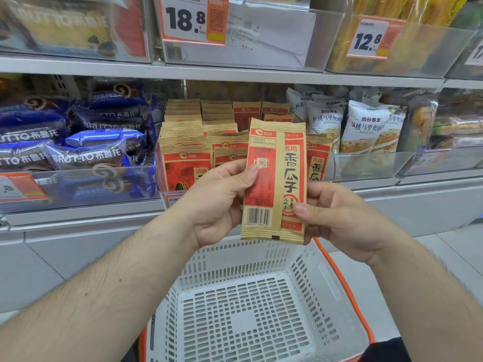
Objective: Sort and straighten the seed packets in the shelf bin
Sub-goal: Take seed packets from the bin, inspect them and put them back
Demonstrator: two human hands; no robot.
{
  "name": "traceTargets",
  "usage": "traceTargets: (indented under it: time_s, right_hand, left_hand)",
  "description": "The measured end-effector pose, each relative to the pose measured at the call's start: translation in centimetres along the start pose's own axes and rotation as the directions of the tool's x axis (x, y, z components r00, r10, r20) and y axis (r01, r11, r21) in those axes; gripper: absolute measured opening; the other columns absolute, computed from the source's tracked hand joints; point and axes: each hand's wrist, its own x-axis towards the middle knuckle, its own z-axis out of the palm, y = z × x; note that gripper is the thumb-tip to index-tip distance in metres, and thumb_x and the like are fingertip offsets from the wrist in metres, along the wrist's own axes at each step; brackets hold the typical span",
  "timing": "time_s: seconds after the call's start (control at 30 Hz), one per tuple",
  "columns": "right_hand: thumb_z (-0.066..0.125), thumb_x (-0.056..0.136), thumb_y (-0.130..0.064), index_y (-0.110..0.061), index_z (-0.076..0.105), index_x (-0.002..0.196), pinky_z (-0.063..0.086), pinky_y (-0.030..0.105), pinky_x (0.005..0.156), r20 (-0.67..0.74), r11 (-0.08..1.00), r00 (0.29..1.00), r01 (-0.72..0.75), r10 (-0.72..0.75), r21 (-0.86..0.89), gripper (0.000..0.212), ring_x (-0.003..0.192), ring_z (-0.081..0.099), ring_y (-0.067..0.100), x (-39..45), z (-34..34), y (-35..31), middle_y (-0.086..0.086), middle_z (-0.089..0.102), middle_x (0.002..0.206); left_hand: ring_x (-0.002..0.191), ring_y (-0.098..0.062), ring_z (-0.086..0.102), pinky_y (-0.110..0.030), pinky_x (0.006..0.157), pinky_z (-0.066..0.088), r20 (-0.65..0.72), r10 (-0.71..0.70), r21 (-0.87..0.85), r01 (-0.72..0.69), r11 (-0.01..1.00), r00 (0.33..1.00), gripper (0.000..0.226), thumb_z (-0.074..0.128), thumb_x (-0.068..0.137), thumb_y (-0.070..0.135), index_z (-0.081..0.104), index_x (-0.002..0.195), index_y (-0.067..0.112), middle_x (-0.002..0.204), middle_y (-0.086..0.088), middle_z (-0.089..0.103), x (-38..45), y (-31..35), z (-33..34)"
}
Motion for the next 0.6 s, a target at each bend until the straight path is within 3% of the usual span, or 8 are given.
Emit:
traceTargets:
  time_s: [0.07,0.17,0.23,0.3,0.4,0.47,0.53,0.6]
  right_hand:
    - [0.092,0.053,-0.049,-0.002,0.064,0.118,0.054,0.028,0.054,0.020,1.000,1.000,0.005,-0.005,0.009,0.085,0.075,0.070,0.027,0.0,0.0,0.0,0.025,0.072,0.103]
    - [0.093,0.052,-0.048,-0.001,0.064,0.117,0.054,0.027,0.053,0.024,1.000,1.000,0.002,-0.003,0.016,0.085,0.075,0.071,0.029,-0.1,0.1,-0.1,0.028,0.071,0.103]
    - [0.093,0.059,-0.036,0.000,0.064,0.114,0.054,0.027,0.051,-0.004,0.999,1.000,-0.010,0.010,-0.034,0.072,0.073,0.069,0.031,-0.2,0.4,-0.5,0.028,0.071,0.100]
    - [0.089,0.067,-0.021,-0.002,0.065,0.104,0.054,0.030,0.050,-0.072,0.980,0.997,-0.013,-0.001,-0.198,0.048,0.068,0.067,0.033,-0.4,1.0,-0.8,0.026,0.073,0.089]
    - [0.088,0.070,-0.013,-0.013,0.065,0.091,0.057,0.038,0.054,-0.125,0.877,0.990,-0.003,-0.065,-0.481,0.031,0.059,0.069,0.030,-0.4,2.1,-0.8,0.016,0.072,0.074]
    - [0.090,0.067,-0.019,-0.018,0.065,0.091,0.060,0.044,0.060,-0.101,0.835,0.992,0.005,-0.073,-0.550,0.035,0.064,0.071,0.030,-0.5,2.5,-0.7,0.012,0.073,0.077]
    - [0.091,0.064,-0.032,-0.018,0.067,0.090,0.060,0.043,0.062,-0.071,0.836,0.992,0.046,-0.102,-0.547,0.038,0.068,0.072,0.028,-0.6,2.5,-0.8,0.010,0.073,0.078]
    - [0.082,0.074,-0.044,-0.017,0.066,0.085,0.057,0.035,0.057,-0.095,0.867,0.978,0.115,-0.183,-0.486,0.033,0.062,0.070,0.022,-0.6,2.4,-0.8,0.004,0.072,0.071]
  left_hand:
    - [0.090,-0.029,0.070,-0.044,0.077,0.060,-0.011,-0.004,-0.003,0.004,1.000,1.000,0.038,0.059,0.083,0.021,0.066,0.117,0.006,0.110,-0.020,0.072,0.0,0.1,0.0]
    - [0.092,-0.030,0.069,-0.045,0.079,0.060,-0.007,-0.016,-0.007,0.016,1.000,1.000,0.037,0.059,0.085,0.021,0.066,0.118,0.006,0.113,-0.020,0.071,-0.1,0.1,0.0]
    - [0.094,-0.029,0.071,-0.046,0.078,0.061,-0.026,-0.012,0.068,0.014,0.998,1.000,0.028,0.057,0.094,0.017,0.066,0.119,0.009,0.112,-0.017,0.073,0.0,0.0,0.0]
    - [0.096,-0.025,0.074,-0.048,0.077,0.062,-0.062,0.033,0.263,-0.015,0.965,0.998,0.024,0.057,0.099,0.018,0.064,0.121,0.014,0.109,-0.009,0.076,-0.1,-0.2,0.0]
    - [0.102,-0.021,0.073,-0.050,0.087,0.058,-0.040,0.061,0.455,-0.036,0.890,0.997,0.055,0.082,0.079,0.040,0.059,0.125,0.022,0.111,0.002,0.075,-0.3,-0.7,0.0]
    - [0.103,-0.020,0.072,-0.049,0.089,0.057,-0.040,0.032,0.475,-0.010,0.880,0.999,0.076,0.088,0.062,0.049,0.056,0.127,0.024,0.111,0.003,0.075,-0.4,-0.8,0.2]
    - [0.099,-0.021,0.073,-0.050,0.087,0.058,-0.020,0.015,0.457,-0.004,0.890,1.000,0.067,0.083,0.063,0.040,0.059,0.122,0.023,0.106,0.002,0.076,-0.4,-0.8,0.2]
    - [0.096,-0.024,0.073,-0.053,0.085,0.059,0.024,-0.001,0.449,-0.010,0.894,1.000,0.055,0.080,0.066,0.031,0.062,0.117,0.019,0.100,0.000,0.076,-0.4,-0.8,0.1]
